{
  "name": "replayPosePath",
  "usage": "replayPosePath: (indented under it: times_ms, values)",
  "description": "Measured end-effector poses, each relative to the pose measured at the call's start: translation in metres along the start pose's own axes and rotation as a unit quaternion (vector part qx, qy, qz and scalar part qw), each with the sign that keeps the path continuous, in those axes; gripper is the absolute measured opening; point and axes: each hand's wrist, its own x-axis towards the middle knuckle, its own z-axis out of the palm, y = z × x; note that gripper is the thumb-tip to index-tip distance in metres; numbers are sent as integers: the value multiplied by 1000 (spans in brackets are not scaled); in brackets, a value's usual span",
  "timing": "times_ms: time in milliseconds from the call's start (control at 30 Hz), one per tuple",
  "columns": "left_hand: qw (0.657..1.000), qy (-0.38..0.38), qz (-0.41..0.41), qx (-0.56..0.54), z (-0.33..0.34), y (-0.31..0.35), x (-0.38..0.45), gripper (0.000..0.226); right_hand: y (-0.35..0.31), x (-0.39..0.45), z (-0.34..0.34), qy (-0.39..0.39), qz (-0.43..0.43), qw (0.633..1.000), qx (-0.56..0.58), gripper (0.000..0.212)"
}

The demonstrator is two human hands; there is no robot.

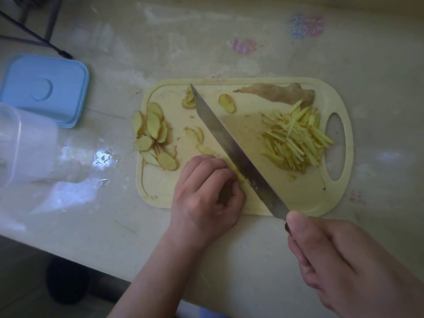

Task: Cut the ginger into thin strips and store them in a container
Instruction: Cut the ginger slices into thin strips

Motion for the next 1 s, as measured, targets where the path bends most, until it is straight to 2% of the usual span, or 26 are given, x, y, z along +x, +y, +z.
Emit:
replayPosePath:
  times_ms: [200, 300, 400, 567, 733, 833, 1000]
  values:
    - [1000, -5, 0, 0, 2, -1, 0, 3, -4, 1, 0, 5, -17, 1000, -13, 99]
    - [1000, -3, 0, 2, 2, -1, 0, 4, -4, 1, 1, 13, -20, 999, -23, 85]
    - [1000, -2, 3, 3, 2, -1, 0, 5, -4, 1, 2, 7, -22, 999, -23, 80]
    - [1000, -6, 5, 2, 2, -3, -1, 4, -3, 2, 2, 16, -32, 999, -39, 93]
    - [1000, -11, 8, -1, 2, -2, 1, 3, 1, 7, 7, 20, -24, 999, -32, 84]
    - [1000, -14, 4, 1, 2, -1, 1, 3, 7, 12, 8, 3, -12, 1000, 3, 97]
    - [1000, -8, 5, 8, 1, -1, 0, 5, 8, 9, 6, -12, 21, 998, 58, 105]
